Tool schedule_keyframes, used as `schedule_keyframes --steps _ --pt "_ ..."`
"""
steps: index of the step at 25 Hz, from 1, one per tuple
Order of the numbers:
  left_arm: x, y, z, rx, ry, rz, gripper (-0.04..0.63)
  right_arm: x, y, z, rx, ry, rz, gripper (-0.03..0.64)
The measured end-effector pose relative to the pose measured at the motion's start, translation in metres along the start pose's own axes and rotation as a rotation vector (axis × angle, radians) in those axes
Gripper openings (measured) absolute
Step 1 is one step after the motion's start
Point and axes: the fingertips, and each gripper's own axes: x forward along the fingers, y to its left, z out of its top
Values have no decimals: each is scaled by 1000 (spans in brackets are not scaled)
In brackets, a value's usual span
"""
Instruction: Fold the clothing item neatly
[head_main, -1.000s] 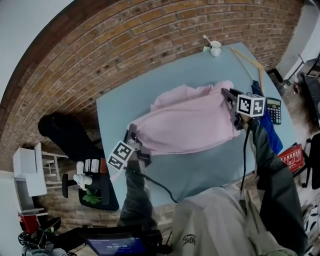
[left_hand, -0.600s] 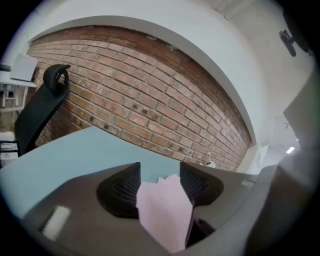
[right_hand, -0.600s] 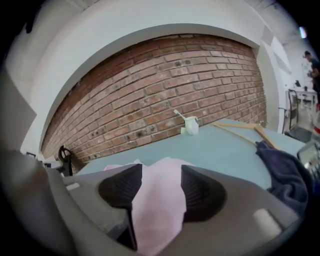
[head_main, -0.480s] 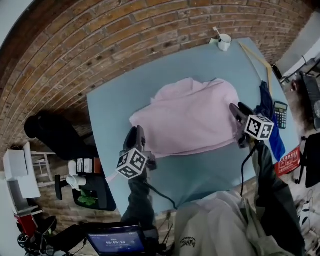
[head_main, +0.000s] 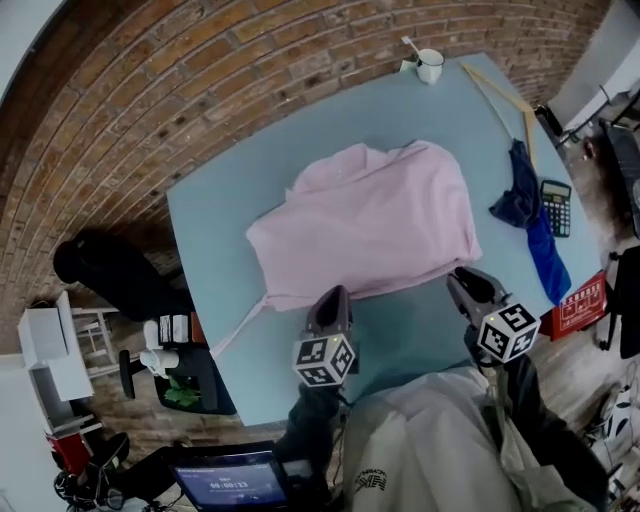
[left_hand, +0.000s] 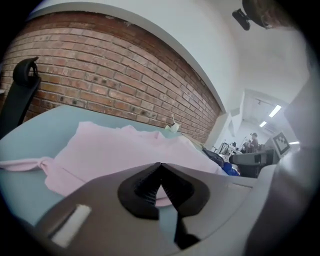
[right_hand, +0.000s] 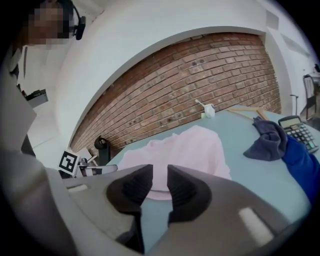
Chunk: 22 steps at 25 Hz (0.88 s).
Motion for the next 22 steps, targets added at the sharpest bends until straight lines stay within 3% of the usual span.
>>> schedule_keyframes --steps 4,10,22 --pt "-12 -30 -20 12 -2 54 8 -21 11 -6 -60 -3 66 60" --pt "-33 -59 -38 -77 -36 152 8 -31 1 -4 -122 10 117 23" --pt "-24 -90 -43 -33 -60 161 8 -25 14 -12 -232 47 185 3"
